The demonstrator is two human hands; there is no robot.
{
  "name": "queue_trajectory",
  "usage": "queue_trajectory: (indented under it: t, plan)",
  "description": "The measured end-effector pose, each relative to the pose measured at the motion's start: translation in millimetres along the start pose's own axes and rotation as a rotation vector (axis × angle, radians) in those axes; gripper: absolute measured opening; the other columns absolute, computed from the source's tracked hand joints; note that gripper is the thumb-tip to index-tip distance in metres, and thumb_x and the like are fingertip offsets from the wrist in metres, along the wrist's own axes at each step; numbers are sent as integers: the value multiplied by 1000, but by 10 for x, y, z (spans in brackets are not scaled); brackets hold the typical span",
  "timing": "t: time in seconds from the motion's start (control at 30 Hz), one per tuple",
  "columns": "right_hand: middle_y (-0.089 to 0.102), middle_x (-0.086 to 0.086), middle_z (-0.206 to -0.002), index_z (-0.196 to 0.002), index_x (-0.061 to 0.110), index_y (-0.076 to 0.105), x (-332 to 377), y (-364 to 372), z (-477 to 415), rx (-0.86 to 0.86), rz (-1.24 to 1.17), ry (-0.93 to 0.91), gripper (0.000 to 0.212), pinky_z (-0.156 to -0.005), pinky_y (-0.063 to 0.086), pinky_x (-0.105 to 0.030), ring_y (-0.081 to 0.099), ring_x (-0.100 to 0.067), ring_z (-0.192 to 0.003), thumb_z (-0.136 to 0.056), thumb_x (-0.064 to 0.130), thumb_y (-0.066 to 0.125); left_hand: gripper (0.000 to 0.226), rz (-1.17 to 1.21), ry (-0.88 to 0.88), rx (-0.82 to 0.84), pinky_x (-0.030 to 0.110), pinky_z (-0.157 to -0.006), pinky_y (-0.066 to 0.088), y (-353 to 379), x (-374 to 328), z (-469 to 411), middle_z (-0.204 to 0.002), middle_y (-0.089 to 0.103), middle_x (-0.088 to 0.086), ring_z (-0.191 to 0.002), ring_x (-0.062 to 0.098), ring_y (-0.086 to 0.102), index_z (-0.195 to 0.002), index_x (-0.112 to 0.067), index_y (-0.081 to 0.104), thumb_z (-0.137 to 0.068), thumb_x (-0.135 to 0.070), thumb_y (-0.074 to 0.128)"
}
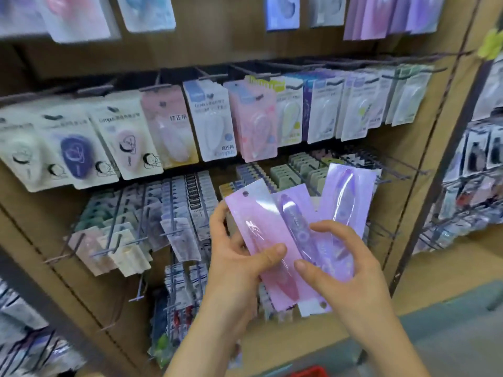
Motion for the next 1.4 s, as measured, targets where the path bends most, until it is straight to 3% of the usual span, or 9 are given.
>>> queue_trajectory:
  t: [0.2,0.5,0.73,0.8,0.87,0.97,1.1,1.2,1.4]
  plan:
    - [54,36,-111,-101,57,53,302,-119,-249,2,5,-159,58,-76,33,2,50,9,-95,-57,31,79,105,-111,118,139,35,-69,58,276,-438,-98,-123,67,10,-102,28,69,-132,-51,42,-57,15,72]
    - [62,33,-92,-85,53,57,435,-391,-820,-26,-101,-279,55,-70,37,3,58,14,-80,-37,34,76,11,-206,272,-199,20,-39,40,769,-885,-400,-58,63,0,-45,12,54,-101,-17,57,-92,-13,62]
    - [66,24,-79,-74,56,63,702,-533,-1397,79,-168,-334,48,-64,38,0,56,9,-70,-39,24,72,7,-247,236,-242,20,-42,44,1004,-1307,-682,-65,67,7,-46,13,57,-84,-6,71,-87,-10,66]
    - [63,8,-52,-47,33,69,794,-497,-1615,301,-221,-303,19,-60,37,-6,57,1,-69,-29,28,73,13,-324,239,-228,23,-49,49,1028,-1455,-729,-71,70,8,-54,15,62,-80,-8,73,-89,-13,65]
    - [62,0,-59,-51,21,67,869,-435,-1685,373,-245,-386,52,-58,38,0,54,-9,-78,-5,42,78,13,-389,285,-223,22,-54,51,1019,-1612,-747,-76,70,7,-60,14,63,-83,-9,73,-91,-14,64]
    - [64,23,-90,-80,53,61,1010,-407,-1670,134,-233,-431,50,-67,35,8,55,9,-74,-36,36,78,12,-481,380,-224,20,-54,49,992,-1835,-782,-74,67,3,-60,11,60,-84,-12,69,-93,-14,61]
    - [64,22,-94,-69,46,65,1171,-406,-1825,208,-311,-464,37,-61,37,6,56,17,-72,-42,23,76,18,-545,461,-237,23,-52,43,979,-2125,-884,-67,62,2,-55,14,54,-76,-19,70,-92,-14,62]
    - [65,22,-86,-89,50,64,1143,-498,-1946,265,-111,-475,47,-65,35,3,56,1,-75,-44,40,75,19,-586,481,-194,27,-58,41,983,-2254,-1025,-69,62,5,-60,18,55,-73,-23,73,-90,-18,65]
    - [66,22,-91,-92,57,61,970,-881,-2101,210,154,-439,56,-74,38,-2,56,1,-81,-62,17,85,13,-590,433,36,19,-46,43,1198,-2215,-1407,-63,63,3,-52,11,56,-77,-15,71,-88,-15,64]
Point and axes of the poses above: each hand's wrist, its own z-axis away from the middle knuckle, its own y-axis out of the palm, x = y × z, the point moved 2 cm from there along -z, towards the middle knuckle
